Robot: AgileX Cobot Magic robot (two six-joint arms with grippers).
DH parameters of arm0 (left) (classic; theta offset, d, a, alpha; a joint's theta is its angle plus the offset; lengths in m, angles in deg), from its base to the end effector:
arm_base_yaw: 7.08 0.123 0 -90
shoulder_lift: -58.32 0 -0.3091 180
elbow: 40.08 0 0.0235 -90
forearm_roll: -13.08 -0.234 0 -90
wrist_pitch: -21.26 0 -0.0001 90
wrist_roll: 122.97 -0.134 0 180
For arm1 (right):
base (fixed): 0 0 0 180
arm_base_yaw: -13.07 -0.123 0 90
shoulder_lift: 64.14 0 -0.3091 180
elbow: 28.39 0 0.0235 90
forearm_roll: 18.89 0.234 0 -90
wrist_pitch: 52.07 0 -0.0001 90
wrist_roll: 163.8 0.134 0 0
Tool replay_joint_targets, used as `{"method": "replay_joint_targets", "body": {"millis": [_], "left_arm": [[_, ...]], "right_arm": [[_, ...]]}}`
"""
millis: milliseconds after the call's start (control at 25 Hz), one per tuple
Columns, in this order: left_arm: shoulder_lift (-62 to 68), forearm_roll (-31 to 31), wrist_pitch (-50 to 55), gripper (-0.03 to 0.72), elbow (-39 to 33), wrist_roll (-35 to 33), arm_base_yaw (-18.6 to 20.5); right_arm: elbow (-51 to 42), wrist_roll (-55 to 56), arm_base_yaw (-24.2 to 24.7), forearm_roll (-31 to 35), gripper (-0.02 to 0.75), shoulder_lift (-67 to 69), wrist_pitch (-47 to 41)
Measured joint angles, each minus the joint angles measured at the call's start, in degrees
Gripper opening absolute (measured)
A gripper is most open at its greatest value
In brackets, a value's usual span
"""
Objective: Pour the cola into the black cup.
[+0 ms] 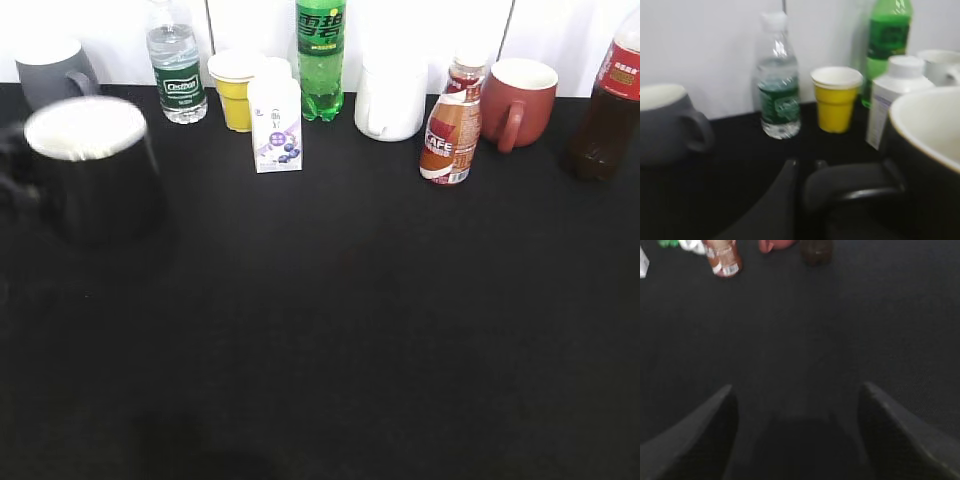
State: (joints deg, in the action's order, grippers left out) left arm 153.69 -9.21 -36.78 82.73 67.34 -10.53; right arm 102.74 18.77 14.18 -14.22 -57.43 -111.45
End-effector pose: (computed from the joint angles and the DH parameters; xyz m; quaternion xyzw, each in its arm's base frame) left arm 0.2805 -0.0601 0.2193 0.1430 0.7305 -0.1304 0.6550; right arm -0.0058 0.0095 0.2545 0.0257 0.8421 0.0476 0.5366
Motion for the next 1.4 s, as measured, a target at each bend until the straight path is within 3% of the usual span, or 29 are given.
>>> {"method": "replay_joint_targets", "body": {"millis": [80, 160, 320, 480, 560, 640, 720, 1160, 1200, 1320, 1400], "left_arm": [[-0.18, -0.19, -1.14, 0.045, -0.87, 0.33, -3.04], [-0.22, -0.73, -1.21, 0.044, -0.87, 0.33, -4.34], [-0.22, -2.64, -1.33, 0.044, -0.87, 0.65, -4.71], [-0.22, -2.69, -1.44, 0.044, -0.87, 0.71, -4.71], [-0.22, -2.63, -1.69, 0.044, -0.87, 0.71, -4.71], [-0.22, -2.48, -2.62, 0.044, -0.87, 0.71, -4.71], [-0.22, -2.48, -4.20, 0.044, -0.87, 0.76, -4.71], [-0.22, -2.42, -4.47, 0.044, -0.87, 0.75, -4.71], [-0.22, -2.42, -4.47, 0.044, -0.87, 0.75, -4.71], [-0.22, -2.47, -4.42, 0.044, -0.87, 0.75, -4.71], [-0.22, -2.47, -4.31, 0.044, -0.87, 0.75, -4.71]], "right_arm": [[0.98, 0.66, 0.00, -2.75, 0.565, 4.08, 2.79], [1.16, 0.72, 0.00, -4.29, 0.565, 8.35, 12.09], [-2.89, 1.09, 0.00, -14.57, 0.565, 26.02, 48.97], [-3.19, 2.01, 0.00, -11.93, 0.565, 57.51, 72.85], [-3.26, 2.11, 0.00, -9.11, 0.567, 70.72, 91.76], [-3.05, 2.05, 0.00, -2.49, 0.642, 82.04, 105.12], [-1.30, 1.18, 0.00, -0.74, 0.666, 91.48, 110.18], [24.06, 0.14, 0.00, 0.09, 0.661, 122.03, 117.28], [25.19, -0.10, 0.00, 0.09, 0.624, 123.55, 119.06], [25.20, -3.01, 0.00, -0.89, 0.403, 124.97, 123.21], [23.19, -3.90, 0.00, -1.71, 0.403, 125.02, 126.39]]}}
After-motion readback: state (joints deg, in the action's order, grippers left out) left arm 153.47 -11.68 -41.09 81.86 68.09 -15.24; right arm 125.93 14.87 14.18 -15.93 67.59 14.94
